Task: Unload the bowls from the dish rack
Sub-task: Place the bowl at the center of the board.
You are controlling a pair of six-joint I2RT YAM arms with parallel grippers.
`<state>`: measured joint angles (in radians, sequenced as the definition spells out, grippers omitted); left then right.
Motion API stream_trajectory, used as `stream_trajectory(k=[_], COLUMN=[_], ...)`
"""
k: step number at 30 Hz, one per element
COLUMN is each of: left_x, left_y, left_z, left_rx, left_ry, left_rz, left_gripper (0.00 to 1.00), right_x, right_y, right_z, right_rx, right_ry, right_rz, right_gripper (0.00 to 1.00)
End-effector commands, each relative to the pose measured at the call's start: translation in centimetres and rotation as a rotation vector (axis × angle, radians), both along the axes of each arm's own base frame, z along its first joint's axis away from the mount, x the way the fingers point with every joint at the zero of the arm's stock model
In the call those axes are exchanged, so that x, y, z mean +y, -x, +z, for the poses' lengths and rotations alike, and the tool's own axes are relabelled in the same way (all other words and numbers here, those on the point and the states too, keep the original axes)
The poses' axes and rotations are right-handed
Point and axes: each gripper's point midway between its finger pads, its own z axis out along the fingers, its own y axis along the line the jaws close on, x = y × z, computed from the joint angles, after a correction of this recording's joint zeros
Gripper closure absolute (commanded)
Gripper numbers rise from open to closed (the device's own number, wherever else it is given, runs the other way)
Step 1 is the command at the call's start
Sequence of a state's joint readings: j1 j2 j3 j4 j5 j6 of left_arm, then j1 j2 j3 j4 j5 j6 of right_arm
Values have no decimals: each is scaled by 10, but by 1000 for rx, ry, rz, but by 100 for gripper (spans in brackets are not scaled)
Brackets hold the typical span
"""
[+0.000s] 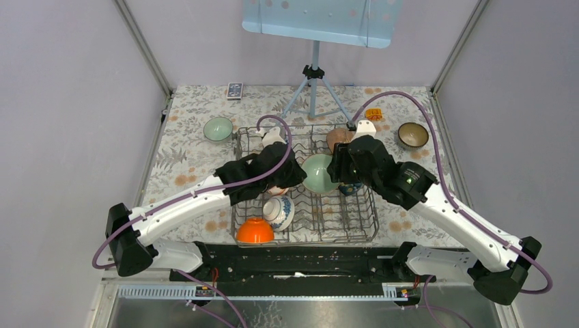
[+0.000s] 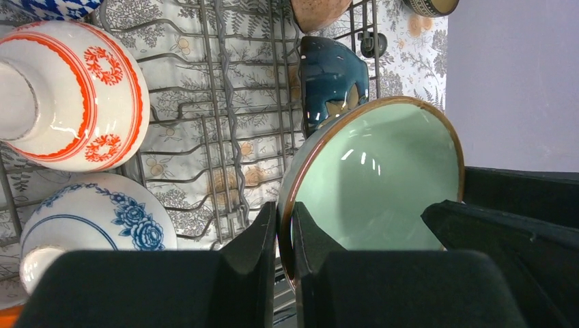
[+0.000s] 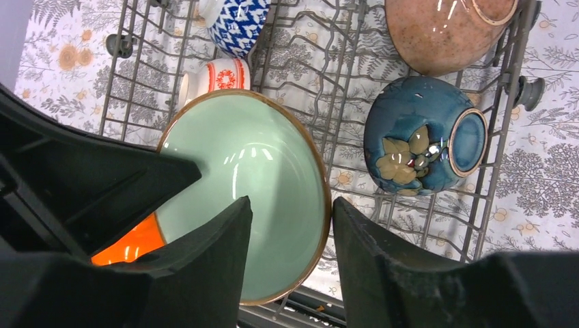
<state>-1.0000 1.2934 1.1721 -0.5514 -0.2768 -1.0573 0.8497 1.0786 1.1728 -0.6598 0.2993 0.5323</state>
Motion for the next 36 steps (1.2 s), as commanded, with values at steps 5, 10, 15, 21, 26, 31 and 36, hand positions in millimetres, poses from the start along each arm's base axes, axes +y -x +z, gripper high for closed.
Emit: stream_trajectory(k=[5,10,15,21,26,31,36], left_x=[-9,27,98,203,289,365,406], left_y=[-14,-42,-87,-138,-171,-193,-212], left_z=[57,76,100,111,93,66,29], left_rx=[-157,-221,-274,-265,-211,-173,-113], left_ry=[137,100,50,59,104,106,86], left_rz=[-16,67,230,501,737,942,1074], left_gripper=[100,100,100,100,100,100,100], right_x=[9,-1,-19,-31,-24,-17,-19], right_y=[3,10,19,28,32,38,42], right_z=[44,76,93,70,49,31,22], right_rx=[-67,-125,-185,-197,-176,-150,-145], right_ry=[-118,-133,-132,-102,-118,-149,-162], right_rz=[35,56,62,79,118,145,147], right_gripper=[24,9,7,7,7,7,7])
